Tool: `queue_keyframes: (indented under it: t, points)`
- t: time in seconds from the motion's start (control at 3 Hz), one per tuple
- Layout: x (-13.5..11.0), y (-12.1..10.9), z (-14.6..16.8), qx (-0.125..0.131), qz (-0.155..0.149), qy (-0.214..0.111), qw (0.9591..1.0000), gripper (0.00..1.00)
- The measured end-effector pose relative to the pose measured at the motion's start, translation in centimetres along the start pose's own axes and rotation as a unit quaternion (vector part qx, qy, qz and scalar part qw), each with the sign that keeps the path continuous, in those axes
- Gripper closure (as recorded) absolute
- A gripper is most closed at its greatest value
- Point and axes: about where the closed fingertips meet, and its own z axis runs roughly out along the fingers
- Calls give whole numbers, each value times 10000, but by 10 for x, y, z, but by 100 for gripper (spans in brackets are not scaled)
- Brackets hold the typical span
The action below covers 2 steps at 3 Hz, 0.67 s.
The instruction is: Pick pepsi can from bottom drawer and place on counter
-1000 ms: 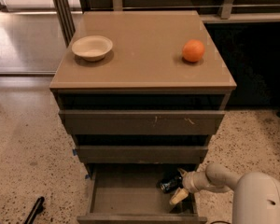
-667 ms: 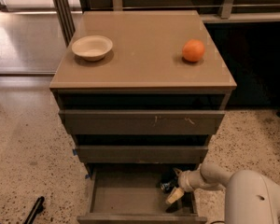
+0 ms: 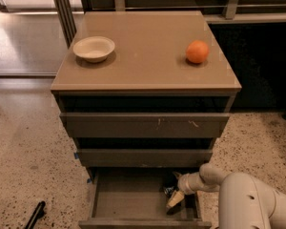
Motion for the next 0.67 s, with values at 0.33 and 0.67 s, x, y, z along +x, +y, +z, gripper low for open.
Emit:
queue_keyframes:
  t: [0.33, 0.67]
  points:
    - [14, -1, 5, -15, 83, 191, 9998, 0]
    - [32, 0, 6, -17, 211, 415, 9989, 0]
